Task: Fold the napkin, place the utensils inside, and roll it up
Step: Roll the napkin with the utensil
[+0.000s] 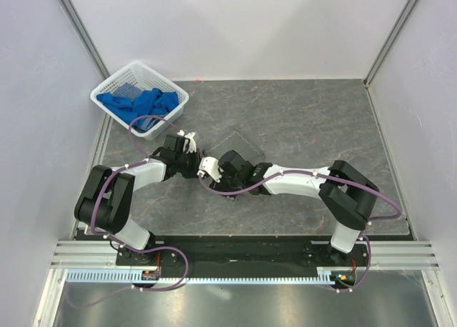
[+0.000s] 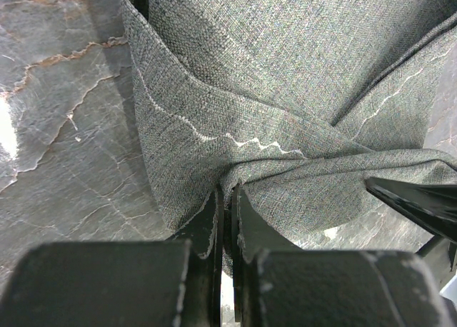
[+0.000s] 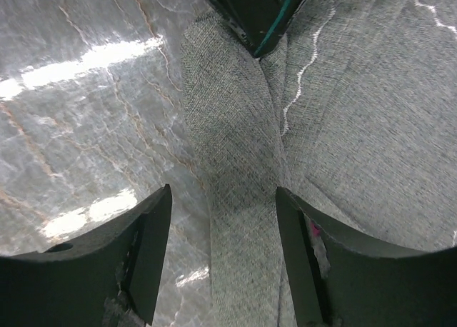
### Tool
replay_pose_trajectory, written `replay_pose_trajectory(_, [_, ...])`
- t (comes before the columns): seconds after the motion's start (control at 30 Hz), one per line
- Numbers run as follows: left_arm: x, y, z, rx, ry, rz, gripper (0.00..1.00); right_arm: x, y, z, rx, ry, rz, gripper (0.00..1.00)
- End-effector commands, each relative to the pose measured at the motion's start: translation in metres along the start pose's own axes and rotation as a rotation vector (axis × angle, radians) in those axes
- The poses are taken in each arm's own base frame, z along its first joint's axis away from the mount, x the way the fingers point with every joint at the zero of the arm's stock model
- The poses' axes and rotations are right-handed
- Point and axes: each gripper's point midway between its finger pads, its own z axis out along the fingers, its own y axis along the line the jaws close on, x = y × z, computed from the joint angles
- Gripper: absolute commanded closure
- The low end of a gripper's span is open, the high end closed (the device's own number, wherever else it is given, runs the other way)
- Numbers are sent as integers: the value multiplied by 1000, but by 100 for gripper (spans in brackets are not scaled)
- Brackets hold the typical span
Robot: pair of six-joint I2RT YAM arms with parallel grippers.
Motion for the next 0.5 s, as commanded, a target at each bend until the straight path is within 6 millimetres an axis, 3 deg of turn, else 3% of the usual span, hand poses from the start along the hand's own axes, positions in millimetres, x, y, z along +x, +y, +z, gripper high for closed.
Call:
replay_pose_trajectory(0.0, [8,12,0,-59,37,-8,98,-6,-3,13,1,-18,-50,32])
replay_pose_trajectory(0.27, [6,8,0,-31,37,11,98,12,-15,25,14,38,-36,34])
replay_pose_trajectory(0.47, [-1,-3,-1,23,16,40,98,33,-7,34,-93,121,-2,42])
